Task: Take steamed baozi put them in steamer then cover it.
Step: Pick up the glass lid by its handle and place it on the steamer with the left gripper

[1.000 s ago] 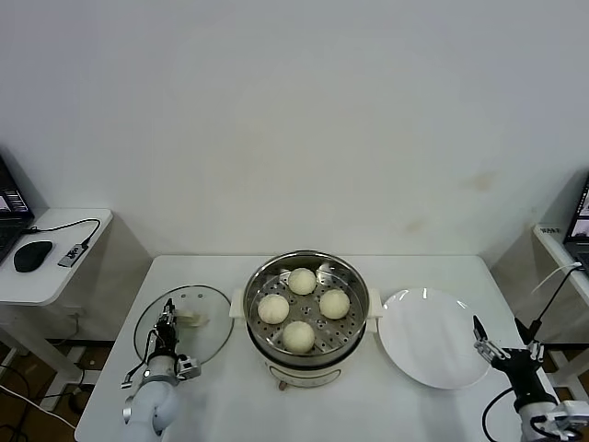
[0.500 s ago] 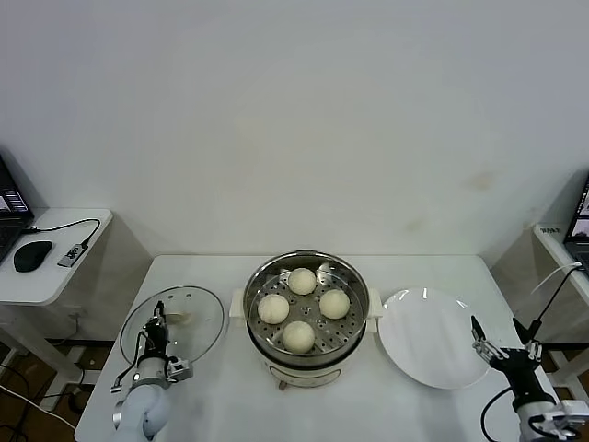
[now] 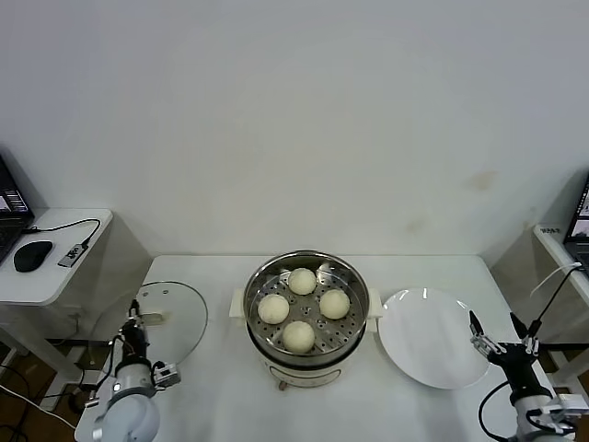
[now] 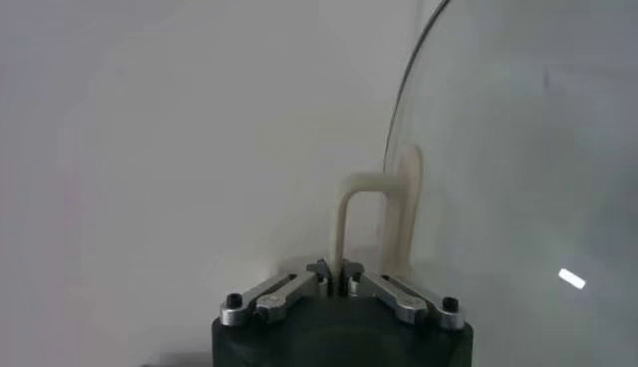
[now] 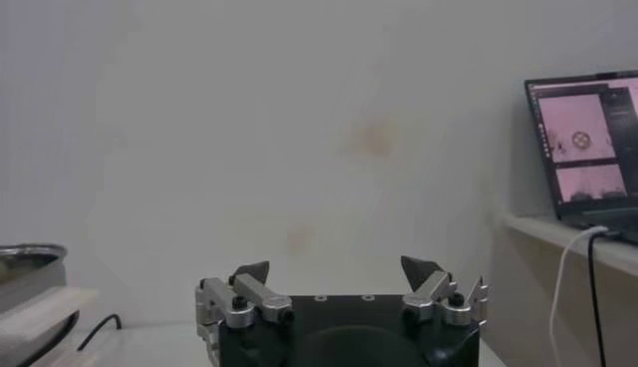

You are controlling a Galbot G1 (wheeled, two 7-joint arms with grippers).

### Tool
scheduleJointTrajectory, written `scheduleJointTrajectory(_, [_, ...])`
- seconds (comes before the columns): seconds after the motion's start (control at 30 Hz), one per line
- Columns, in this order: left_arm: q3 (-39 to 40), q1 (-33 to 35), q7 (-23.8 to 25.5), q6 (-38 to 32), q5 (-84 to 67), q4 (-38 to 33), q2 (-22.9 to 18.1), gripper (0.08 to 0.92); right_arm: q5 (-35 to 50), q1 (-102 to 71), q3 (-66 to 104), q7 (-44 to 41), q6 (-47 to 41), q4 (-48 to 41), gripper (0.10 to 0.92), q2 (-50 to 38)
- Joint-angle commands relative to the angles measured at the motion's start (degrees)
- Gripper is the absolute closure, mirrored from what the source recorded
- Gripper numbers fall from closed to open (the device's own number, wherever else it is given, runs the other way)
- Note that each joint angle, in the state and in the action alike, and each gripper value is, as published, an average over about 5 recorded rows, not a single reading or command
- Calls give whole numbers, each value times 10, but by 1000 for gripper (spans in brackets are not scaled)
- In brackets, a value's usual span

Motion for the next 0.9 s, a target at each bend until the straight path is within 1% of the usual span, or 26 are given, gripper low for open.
scheduleJointTrajectory(0.03, [-27,43,118,81,75,-166,-15,861,-18,14,0,13,-10,-8,203,9])
scheduleJointTrajectory(0.23, [8,22,181,96,146,-249,-61,861,-57,16,1,26,-17,-5,203,23])
scheduleJointTrajectory(0.33, [24,14,193,98,160,-271,-74,861,-67,18,2,27,-16,-5,203,29])
scheduleJointTrajectory(0.4, [34,10,190,99,163,-275,-79,861,-72,20,2,27,-17,-6,203,33])
scheduleJointTrajectory(0.57, [62,-3,184,98,163,-278,-83,861,-80,23,1,27,-17,-8,203,40])
scheduleJointTrajectory(0.77, [102,-27,176,98,167,-246,-89,861,-91,24,2,27,-15,-6,203,51])
scheduleJointTrajectory(0.9, [133,-47,181,98,177,-222,-99,861,-99,19,2,25,-11,-7,203,52])
